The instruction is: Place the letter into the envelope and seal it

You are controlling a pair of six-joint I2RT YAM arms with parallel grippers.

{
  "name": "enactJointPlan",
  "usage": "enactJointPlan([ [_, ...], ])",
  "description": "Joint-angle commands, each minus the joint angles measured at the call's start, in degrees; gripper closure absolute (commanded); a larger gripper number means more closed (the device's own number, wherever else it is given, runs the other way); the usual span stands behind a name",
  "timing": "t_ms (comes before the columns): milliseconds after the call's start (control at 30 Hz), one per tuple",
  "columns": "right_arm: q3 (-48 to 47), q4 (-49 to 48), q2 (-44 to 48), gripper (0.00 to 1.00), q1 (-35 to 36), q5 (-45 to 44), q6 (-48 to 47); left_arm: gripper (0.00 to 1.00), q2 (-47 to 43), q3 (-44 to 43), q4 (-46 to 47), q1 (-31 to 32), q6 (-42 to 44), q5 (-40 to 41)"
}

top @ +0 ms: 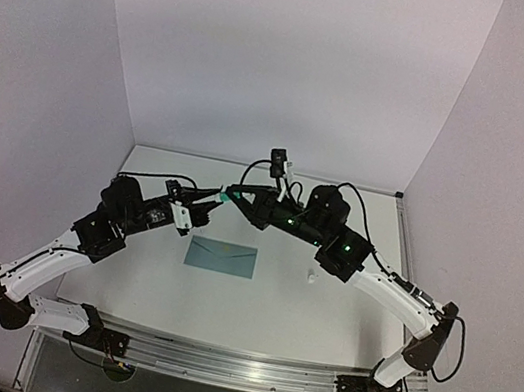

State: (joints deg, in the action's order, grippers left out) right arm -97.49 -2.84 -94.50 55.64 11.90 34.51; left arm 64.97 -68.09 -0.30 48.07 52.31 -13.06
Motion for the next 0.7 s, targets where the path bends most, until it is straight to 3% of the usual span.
enactJointPlan([
  [0,0.29,-0.6,1.11,1.0,0.26,3.42,-6.87,1.0,-0.1,-8.27,-11.86,0.29,-13.59,-6.93],
  [233,1.6,0.08,2.77,1.0,0.17,9.8,-17.1,1.0,3.13,-14.56,-23.59,-1.32,-31.33,-16.31],
  [567,1.09,7.36,4.84,1.0,0.14,12.88,-23.06,0.99,7.92,-19.91,-31.1,-7.37,-41.45,-34.43],
  [600,1.11,7.91,5.11,1.0,0.13,12.31,-23.12,0.94,8.79,-20.6,-32.42,-7.79,-41.74,-35.81],
  [667,1.2,9.01,5.44,1.0,0.13,9.27,-22.65,0.66,9.84,-21.37,-34.14,-7.9,-41.28,-34.97],
])
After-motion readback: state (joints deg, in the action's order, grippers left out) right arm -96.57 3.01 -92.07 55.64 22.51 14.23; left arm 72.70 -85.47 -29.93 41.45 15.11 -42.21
